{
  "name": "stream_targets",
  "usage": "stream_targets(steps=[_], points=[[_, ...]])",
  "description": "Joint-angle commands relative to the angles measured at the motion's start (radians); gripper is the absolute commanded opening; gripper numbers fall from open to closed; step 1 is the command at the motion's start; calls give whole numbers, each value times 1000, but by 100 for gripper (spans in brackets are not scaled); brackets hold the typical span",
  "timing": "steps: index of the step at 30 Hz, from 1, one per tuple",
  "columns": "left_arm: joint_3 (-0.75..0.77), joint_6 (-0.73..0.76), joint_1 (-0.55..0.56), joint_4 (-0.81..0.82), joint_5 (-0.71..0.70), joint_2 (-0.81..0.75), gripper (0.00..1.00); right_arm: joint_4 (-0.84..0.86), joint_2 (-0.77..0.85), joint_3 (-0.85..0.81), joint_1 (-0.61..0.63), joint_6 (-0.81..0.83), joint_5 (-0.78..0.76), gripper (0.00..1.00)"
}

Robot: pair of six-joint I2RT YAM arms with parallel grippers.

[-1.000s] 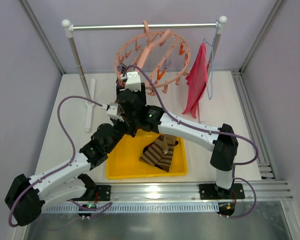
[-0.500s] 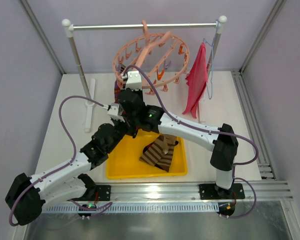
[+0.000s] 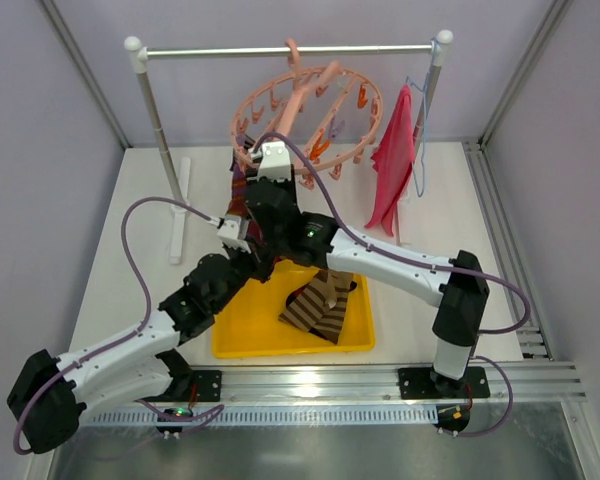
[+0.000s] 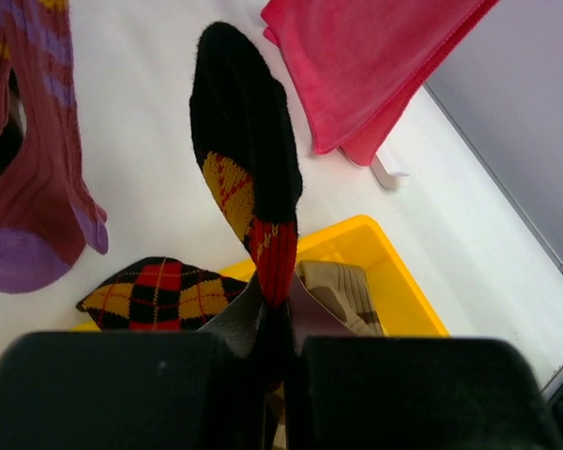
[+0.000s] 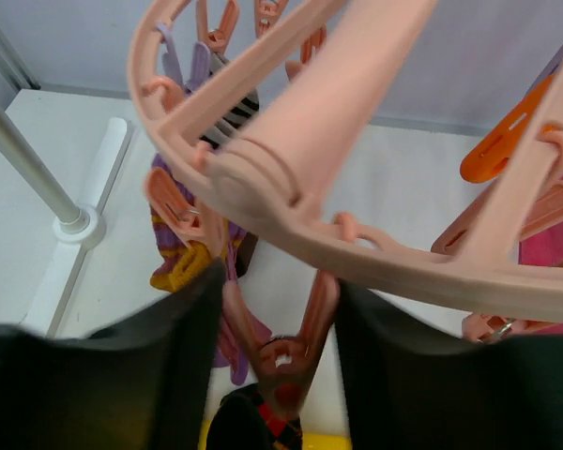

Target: Remove the socks clipped to the hanger

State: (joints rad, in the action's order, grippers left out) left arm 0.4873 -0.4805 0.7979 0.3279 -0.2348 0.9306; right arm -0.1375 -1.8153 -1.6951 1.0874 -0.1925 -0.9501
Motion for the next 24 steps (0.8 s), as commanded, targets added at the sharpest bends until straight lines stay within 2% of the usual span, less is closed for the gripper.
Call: stream_targets(steps=[1,2,3,6,11,18,19,22,24], points=[[-27,20,44,-41,0,-93,0,53,97,46,3,-5,25,58],[-33,20,55,-55,2,-108,0,56,106,61,5,-10,55,68],[-36,16,67,-70,3,-127,0,61,119,75,5,-15,71,84],[-39,-32,99,-153,8,-194,0,68,163,135,5,-31,128,95],[-38,-95,119,-220,98,-318,0,93,261,265,5,-62,157,99],[108,-87,123,-371,232,-397,0,131,427,477,5,-99,160,100],[117,-89,123,-369,308,-398,0,133,447,517,6,-107,156,100],[135,-125,123,-307,412,-400,0,176,510,595,6,-110,143,100],[137,-162,124,-250,436,-397,0,165,545,635,6,-113,117,100]])
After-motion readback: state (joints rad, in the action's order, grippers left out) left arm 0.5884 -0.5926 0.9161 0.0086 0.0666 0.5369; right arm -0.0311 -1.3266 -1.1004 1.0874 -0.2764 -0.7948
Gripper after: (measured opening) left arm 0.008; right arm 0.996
